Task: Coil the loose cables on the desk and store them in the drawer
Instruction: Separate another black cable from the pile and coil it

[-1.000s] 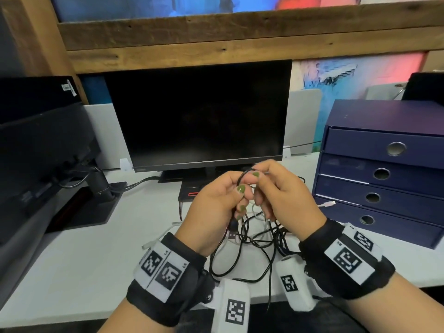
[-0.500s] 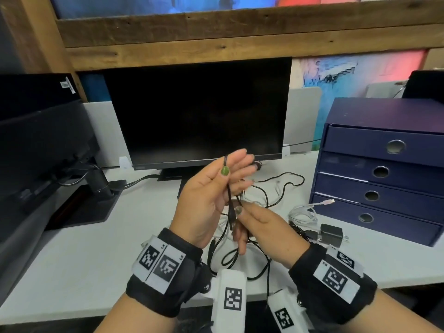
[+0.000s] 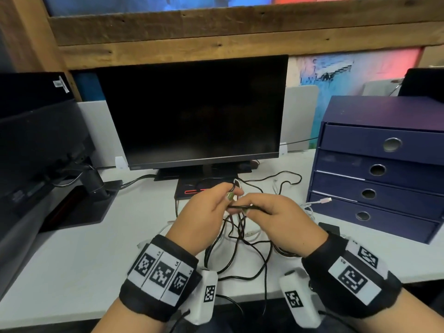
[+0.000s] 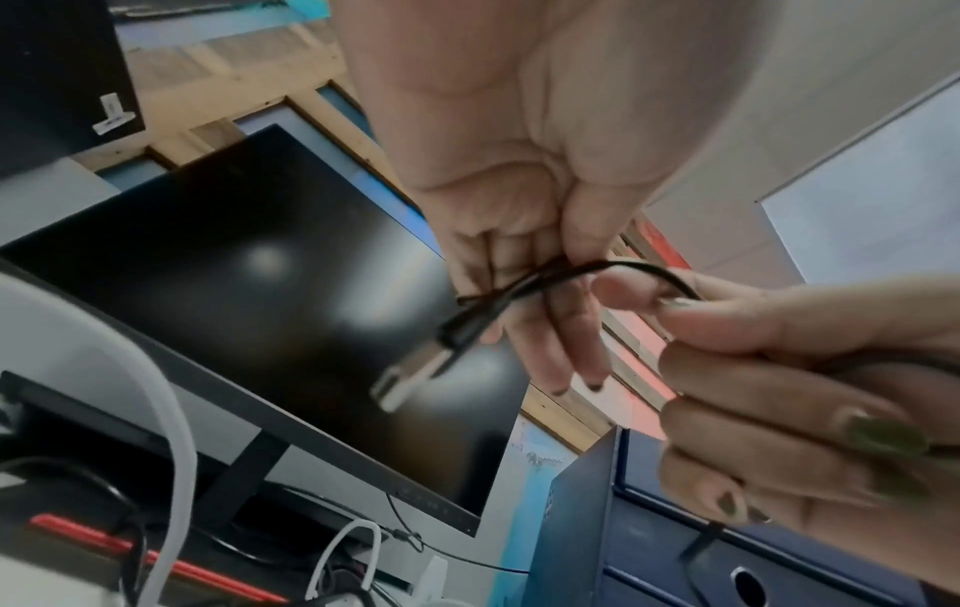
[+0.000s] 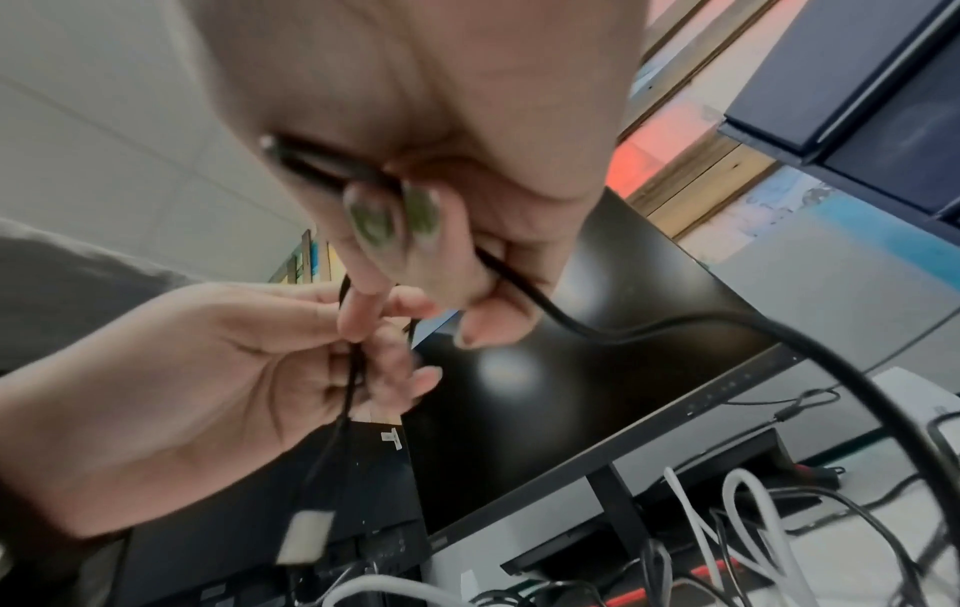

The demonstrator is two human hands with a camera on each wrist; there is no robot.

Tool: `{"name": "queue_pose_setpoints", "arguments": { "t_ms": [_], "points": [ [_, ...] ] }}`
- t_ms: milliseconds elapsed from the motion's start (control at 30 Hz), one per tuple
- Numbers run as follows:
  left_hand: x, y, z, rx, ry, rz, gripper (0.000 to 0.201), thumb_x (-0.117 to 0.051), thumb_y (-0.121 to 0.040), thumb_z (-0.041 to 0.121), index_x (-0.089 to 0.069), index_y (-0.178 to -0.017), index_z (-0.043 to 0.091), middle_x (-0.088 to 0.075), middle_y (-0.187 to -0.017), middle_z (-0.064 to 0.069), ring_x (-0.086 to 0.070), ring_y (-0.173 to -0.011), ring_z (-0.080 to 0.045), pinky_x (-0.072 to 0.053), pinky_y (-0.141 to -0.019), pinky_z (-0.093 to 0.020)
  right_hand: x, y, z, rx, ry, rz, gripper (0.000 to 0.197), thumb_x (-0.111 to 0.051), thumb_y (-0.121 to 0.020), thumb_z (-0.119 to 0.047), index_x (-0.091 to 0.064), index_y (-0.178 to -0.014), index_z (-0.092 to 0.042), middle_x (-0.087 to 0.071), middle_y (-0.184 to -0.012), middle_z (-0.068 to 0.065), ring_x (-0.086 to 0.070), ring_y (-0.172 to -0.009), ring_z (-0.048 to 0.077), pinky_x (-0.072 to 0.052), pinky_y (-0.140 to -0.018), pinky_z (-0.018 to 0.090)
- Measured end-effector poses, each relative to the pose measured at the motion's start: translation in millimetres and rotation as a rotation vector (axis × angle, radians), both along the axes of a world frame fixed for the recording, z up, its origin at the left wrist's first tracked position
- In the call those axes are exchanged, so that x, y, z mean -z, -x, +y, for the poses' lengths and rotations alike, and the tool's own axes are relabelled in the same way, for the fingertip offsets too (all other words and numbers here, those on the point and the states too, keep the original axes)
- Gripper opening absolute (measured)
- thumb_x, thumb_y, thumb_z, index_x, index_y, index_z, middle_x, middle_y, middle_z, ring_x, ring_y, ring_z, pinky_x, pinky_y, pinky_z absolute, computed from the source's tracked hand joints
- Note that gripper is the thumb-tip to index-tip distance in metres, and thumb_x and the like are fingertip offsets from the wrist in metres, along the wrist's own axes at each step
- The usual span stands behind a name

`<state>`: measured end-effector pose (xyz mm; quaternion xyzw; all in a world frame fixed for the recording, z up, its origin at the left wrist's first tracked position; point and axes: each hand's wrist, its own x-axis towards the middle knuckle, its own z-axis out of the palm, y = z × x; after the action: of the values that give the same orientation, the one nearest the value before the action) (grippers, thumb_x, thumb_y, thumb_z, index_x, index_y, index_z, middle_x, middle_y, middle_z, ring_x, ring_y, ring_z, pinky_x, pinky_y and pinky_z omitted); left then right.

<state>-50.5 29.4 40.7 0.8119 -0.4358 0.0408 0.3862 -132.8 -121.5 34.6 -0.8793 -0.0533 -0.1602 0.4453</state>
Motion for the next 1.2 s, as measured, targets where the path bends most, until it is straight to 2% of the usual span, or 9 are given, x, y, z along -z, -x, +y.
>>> {"name": "queue_pose_setpoints", "arguments": {
  "t_ms": [100, 233, 367, 467, 667, 767, 867, 1000, 1200],
  "points": [
    [1.9, 3.6, 3.0, 0.096, 0.035, 0.039, 0.024, -0.037, -0.102, 0.020, -0.059, -0.094, 0.020, -0.055, -0.068, 0.010, -0.051, -0.064, -0.004, -0.040, -0.061, -0.021, -10.3, 2.0, -4.6, 0.008, -0.163, -0.050, 0.023, -0.056, -0.088, 0.000, -0.069, -0.096, -0.018, -0.053, -0.049, -0.020, -0.047, -0.044, -0.002, -0.033, -0.050, 0.008],
    [1.3, 2.6, 10.4, 0.058, 0.017, -0.064, 0.027, -0.038, -0.102, 0.026, -0.064, -0.098, 0.026, -0.060, -0.080, 0.019, -0.053, -0.085, 0.006, -0.038, -0.065, -0.012, -23.1, 3.1, -18.4, -0.102, -0.412, -0.112, 0.031, -0.055, -0.080, -0.017, -0.064, -0.109, -0.024, -0.043, -0.060, -0.002, -0.039, -0.055, 0.011, -0.034, -0.054, 0.024],
    [-4.0, -4.0, 21.4, 0.066, 0.017, -0.101, 0.034, -0.030, -0.095, 0.045, -0.058, -0.083, 0.030, -0.053, -0.070, 0.001, -0.050, -0.071, -0.010, -0.035, -0.062, -0.018, -28.2, 7.3, -26.2, -0.180, -0.235, -0.112, 0.046, -0.066, -0.083, -0.011, -0.055, -0.123, -0.030, -0.050, -0.079, -0.001, -0.052, -0.075, 0.009, -0.048, -0.075, 0.030],
    [-9.8, -4.9, 26.9, -0.019, 0.069, -0.218, 0.037, -0.026, -0.092, 0.049, -0.053, -0.075, 0.029, -0.050, -0.068, 0.005, -0.047, -0.063, -0.010, -0.033, -0.056, -0.017, -24.8, 4.9, -26.5, -0.087, -0.119, -0.116, 0.043, -0.063, -0.087, -0.005, -0.060, -0.118, -0.035, -0.056, -0.078, -0.008, -0.057, -0.079, 0.005, -0.050, -0.084, 0.027],
    [-20.9, -5.9, 31.7, -0.407, 0.373, -0.327, 0.030, -0.030, -0.098, 0.026, -0.047, -0.074, 0.021, -0.036, -0.051, 0.007, -0.041, -0.053, -0.006, -0.031, -0.050, -0.015, -11.5, 0.5, -29.7, 0.153, -0.110, -0.141, 0.020, -0.059, -0.092, -0.018, -0.071, -0.093, -0.034, -0.058, -0.060, -0.017, -0.051, -0.056, -0.002, -0.039, -0.058, 0.010],
    [-16.7, -5.4, 27.4, -0.434, 0.404, -0.244, 0.033, -0.032, -0.102, 0.023, -0.049, -0.074, 0.019, -0.035, -0.052, 0.008, -0.040, -0.052, -0.008, -0.031, -0.050, -0.018, -8.6, -0.2, -25.8, 0.174, -0.074, -0.143, 0.021, -0.052, -0.095, -0.019, -0.068, -0.092, -0.032, -0.052, -0.057, -0.014, -0.046, -0.054, 0.001, -0.039, -0.058, 0.016],
    [-10.9, -4.2, 24.6, -0.270, 0.394, -0.081, 0.034, -0.035, -0.102, 0.025, -0.052, -0.072, 0.021, -0.038, -0.052, 0.009, -0.037, -0.051, -0.006, -0.031, -0.049, -0.018, -8.6, -1.1, -20.2, 0.154, -0.128, -0.162, 0.026, -0.040, -0.100, -0.018, -0.062, -0.090, -0.027, -0.041, -0.055, 0.001, -0.040, -0.054, 0.019, -0.041, -0.060, 0.038],
    [-2.6, 4.9, 20.6, 0.104, 0.264, 0.243, 0.036, -0.038, -0.093, 0.045, -0.061, -0.076, 0.023, -0.035, -0.053, 0.011, -0.031, -0.050, -0.009, -0.028, -0.052, -0.024, -11.5, -5.6, -8.1, 0.178, -0.294, -0.204, 0.028, -0.035, -0.102, -0.016, -0.060, -0.090, -0.021, -0.035, -0.053, 0.000, -0.033, -0.051, 0.020, -0.035, -0.053, 0.033],
    [-7.5, 28.7, 8.0, 0.531, 0.377, 0.611, 0.025, -0.040, -0.095, 0.021, -0.061, -0.090, 0.010, -0.032, -0.056, 0.004, -0.028, -0.048, -0.008, -0.031, -0.049, -0.016, 0.1, -25.8, -0.7, 0.303, -0.067, -0.135, 0.023, -0.043, -0.098, -0.028, -0.063, -0.087, -0.030, -0.057, -0.064, -0.009, -0.053, -0.062, 0.011, -0.045, -0.063, 0.030]
  ]
}}
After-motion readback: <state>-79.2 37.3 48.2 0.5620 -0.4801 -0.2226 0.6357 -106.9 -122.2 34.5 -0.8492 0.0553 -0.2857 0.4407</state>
